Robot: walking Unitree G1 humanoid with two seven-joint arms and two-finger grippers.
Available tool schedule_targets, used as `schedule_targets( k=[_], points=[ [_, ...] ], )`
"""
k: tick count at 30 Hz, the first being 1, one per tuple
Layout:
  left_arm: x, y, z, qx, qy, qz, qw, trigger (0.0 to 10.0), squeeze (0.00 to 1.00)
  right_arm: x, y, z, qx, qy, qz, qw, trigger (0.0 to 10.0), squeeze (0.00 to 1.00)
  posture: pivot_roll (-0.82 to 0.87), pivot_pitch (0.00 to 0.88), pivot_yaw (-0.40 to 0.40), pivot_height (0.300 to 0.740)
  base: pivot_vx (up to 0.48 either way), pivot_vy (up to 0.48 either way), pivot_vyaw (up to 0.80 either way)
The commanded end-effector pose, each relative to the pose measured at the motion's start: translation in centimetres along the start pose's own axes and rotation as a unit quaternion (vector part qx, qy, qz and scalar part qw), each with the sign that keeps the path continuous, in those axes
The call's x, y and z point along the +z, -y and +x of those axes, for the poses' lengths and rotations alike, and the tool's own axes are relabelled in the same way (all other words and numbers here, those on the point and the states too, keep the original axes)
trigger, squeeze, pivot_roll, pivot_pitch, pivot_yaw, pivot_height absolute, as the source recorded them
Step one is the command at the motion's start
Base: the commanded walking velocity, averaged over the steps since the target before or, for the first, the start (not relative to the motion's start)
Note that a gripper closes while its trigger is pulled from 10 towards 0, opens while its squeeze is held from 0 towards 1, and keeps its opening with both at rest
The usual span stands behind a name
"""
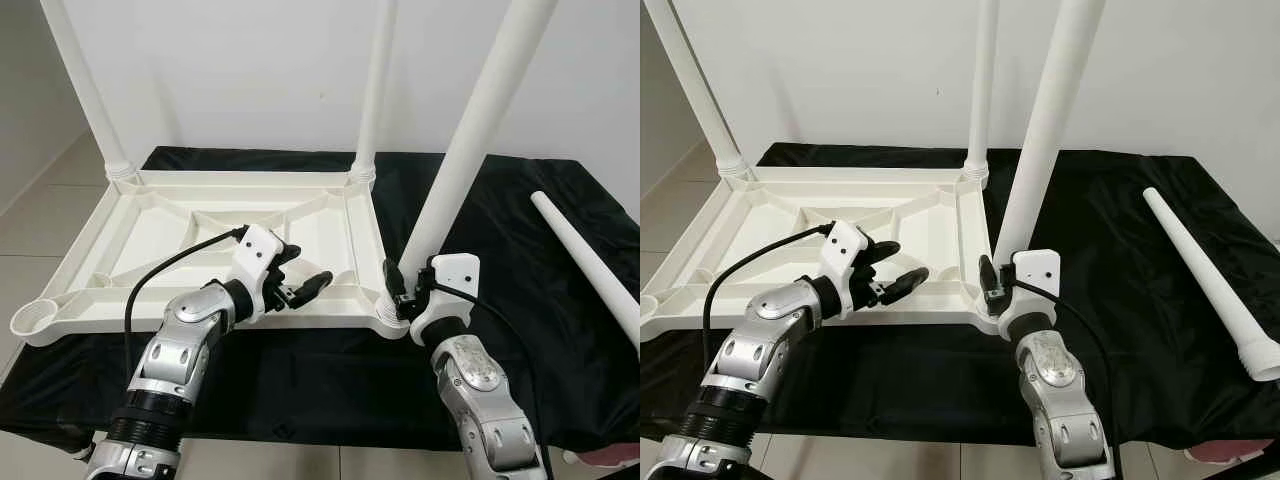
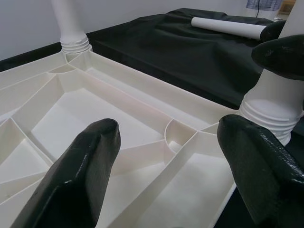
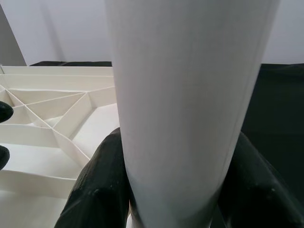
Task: Building children table
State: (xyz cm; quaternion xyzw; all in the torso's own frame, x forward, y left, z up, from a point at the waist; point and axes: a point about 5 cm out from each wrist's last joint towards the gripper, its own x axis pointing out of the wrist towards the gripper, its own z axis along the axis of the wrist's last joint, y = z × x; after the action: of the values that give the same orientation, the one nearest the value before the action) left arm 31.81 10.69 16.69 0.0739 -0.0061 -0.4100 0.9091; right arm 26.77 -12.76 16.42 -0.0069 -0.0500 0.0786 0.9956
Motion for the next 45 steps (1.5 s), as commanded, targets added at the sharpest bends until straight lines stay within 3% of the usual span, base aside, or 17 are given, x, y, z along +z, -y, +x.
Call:
schedule_targets(
  k=[1, 6, 7, 10, 15, 16, 17, 21, 22, 23, 36, 37, 38, 45],
  points=[
    [-0.1, -1.6, 0.4, 0.097, -0.023, 0.021, 0.995, 10.0, 0.0, -1.5, 0.0, -0.1, -0.004, -0.042, 0.01, 0.999, 10.0, 0.0, -0.01, 0.165, 0.006, 0.74, 0.0, 0.0, 0.0],
    [-0.1, -1.6, 0.4, 0.097, -0.023, 0.021, 0.995, 10.0, 0.0, -1.5, 0.0, -0.1, -0.004, -0.042, 0.01, 0.999, 10.0, 0.0, -0.01, 0.165, 0.006, 0.74, 0.0, 0.0, 0.0],
    [0.1, -1.0, -0.1, 0.1, 0.0, -0.001, 0.995, 10.0, 0.0, -1.4, -0.2, -0.2, 0.007, -0.038, 0.003, 0.999, 10.0, 0.0, -0.01, 0.0, 0.0, 0.74, 0.0, 0.0, 0.0],
    [-3.3, 0.7, -3.2, 0.207, -0.006, -0.01, 0.978, 10.0, 0.0, -1.7, 0.1, 0.6, 0.032, -0.033, -0.023, 0.999, 10.0, 0.0, 0.0, 0.0, 0.0, 0.74, 0.0, 0.0, 0.0],
    [-3.6, 0.8, -3.5, 0.218, -0.01, -0.008, 0.976, 10.0, 0.0, -1.8, 0.2, 0.7, 0.033, -0.034, -0.027, 0.999, 10.0, 0.0, 0.0, 0.0, 0.0, 0.74, 0.0, 0.0, 0.0],
    [-3.6, 0.8, -3.4, 0.218, -0.011, -0.007, 0.976, 10.0, 0.0, -1.8, 0.1, 0.7, 0.036, -0.034, -0.026, 0.998, 10.0, 0.05, 0.0, 0.0, 0.0, 0.74, 0.0, 0.0, 0.0],
    [-3.6, 0.8, -3.4, 0.218, -0.011, -0.007, 0.976, 10.0, 0.0, -1.8, 0.1, 0.7, 0.038, -0.034, -0.024, 0.998, 10.0, 1.0, 0.0, 0.0, 0.0, 0.74, 0.0, 0.0, 0.0],
    [-3.6, 0.8, -3.4, 0.218, -0.011, -0.007, 0.976, 10.0, 0.0, -1.8, 0.1, 0.7, 0.034, -0.033, -0.025, 0.999, 10.0, 1.0, 0.01, 0.0, 0.0, 0.74, 0.0, 0.0, 0.0],
    [-3.6, 0.7, -3.4, 0.218, -0.011, -0.006, 0.976, 10.0, 0.0, -1.7, 0.0, 0.7, 0.034, -0.032, -0.024, 0.999, 10.0, 0.35, 0.01, 0.0, 0.0, 0.74, 0.0, 0.0, 0.0],
    [-3.6, 0.8, -3.5, 0.221, -0.011, -0.005, 0.975, 10.0, 0.0, -1.7, 0.0, 0.8, 0.035, -0.03, -0.024, 0.999, 10.0, 0.0, 0.01, 0.0, 0.0, 0.74, 0.0, 0.0, 0.0],
    [-3.4, 0.7, -3.6, 0.238, -0.01, 0.0, 0.971, 10.0, 0.0, -1.8, 0.1, 0.8, 0.033, -0.025, -0.019, 0.999, 10.0, 0.0, 0.01, 0.0, 0.0, 0.74, 0.0, 0.0, 0.0],
    [-3.4, 0.7, -3.6, 0.238, -0.01, 0.001, 0.971, 10.0, 0.0, -1.8, 0.1, 0.8, 0.033, -0.026, -0.019, 0.999, 2.7, 0.0, 0.01, 0.114, -0.042, 0.74, 0.0, 0.0, 0.0],
    [-3.4, 0.7, -3.6, 0.238, -0.01, 0.001, 0.971, 10.0, 0.0, -1.8, 0.1, 0.8, 0.034, -0.025, -0.018, 0.999, 0.0, 0.0, 0.01, 0.114, -0.042, 0.74, 0.0, 0.0, 0.0],
    [-3.4, 0.8, -3.5, 0.237, -0.011, 0.001, 0.972, 10.0, 0.0, -1.8, 0.1, 0.8, 0.033, -0.026, -0.019, 0.999, 0.0, 0.0, 0.01, 0.115, -0.04, 0.74, 0.0, 0.0, 0.0]
  ],
)
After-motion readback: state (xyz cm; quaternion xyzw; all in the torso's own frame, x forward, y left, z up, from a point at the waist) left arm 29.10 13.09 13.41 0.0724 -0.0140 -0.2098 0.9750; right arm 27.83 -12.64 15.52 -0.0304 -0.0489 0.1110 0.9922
